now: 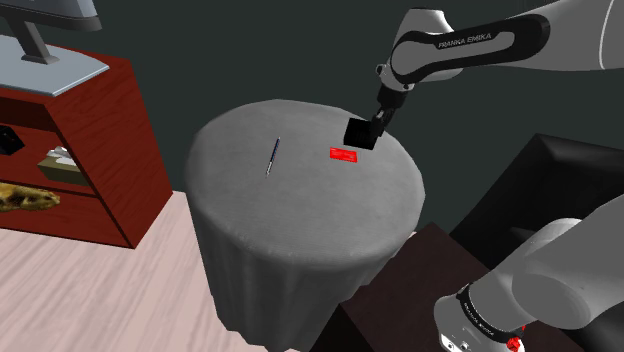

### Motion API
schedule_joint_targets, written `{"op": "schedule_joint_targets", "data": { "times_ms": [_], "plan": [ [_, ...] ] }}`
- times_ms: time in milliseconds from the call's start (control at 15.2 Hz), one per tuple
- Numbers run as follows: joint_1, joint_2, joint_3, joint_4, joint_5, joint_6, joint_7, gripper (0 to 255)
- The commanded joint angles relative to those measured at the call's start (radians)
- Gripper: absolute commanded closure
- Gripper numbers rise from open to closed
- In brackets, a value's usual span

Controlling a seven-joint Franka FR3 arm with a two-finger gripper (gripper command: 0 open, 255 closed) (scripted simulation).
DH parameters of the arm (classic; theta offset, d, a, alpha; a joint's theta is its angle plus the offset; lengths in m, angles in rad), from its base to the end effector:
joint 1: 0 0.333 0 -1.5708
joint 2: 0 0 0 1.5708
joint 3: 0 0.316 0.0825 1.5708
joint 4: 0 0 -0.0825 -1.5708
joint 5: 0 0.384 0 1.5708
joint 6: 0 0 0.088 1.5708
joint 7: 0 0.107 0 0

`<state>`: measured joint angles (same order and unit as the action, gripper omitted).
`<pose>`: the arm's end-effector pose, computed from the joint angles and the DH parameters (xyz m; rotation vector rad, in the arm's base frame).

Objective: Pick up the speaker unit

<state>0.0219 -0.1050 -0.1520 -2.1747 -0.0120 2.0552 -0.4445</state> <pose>0.5076 -0.0683 0.4357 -3.0917 -0.5006 0.0212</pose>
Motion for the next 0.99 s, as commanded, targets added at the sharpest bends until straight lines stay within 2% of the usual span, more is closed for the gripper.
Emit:
{"op": "schedule_joint_targets", "data": {
  "times_ms": [0, 396, 924],
  "plan": [
    [0.000, 0.001, 0.000, -0.001, 0.000, 0.001, 0.000, 255],
    [0.000, 0.000, 0.000, -0.001, 0.000, 0.000, 0.001, 255],
    [0.001, -0.031, 0.003, 0.076, -0.004, -0.107, 0.005, 255]
  ]
}}
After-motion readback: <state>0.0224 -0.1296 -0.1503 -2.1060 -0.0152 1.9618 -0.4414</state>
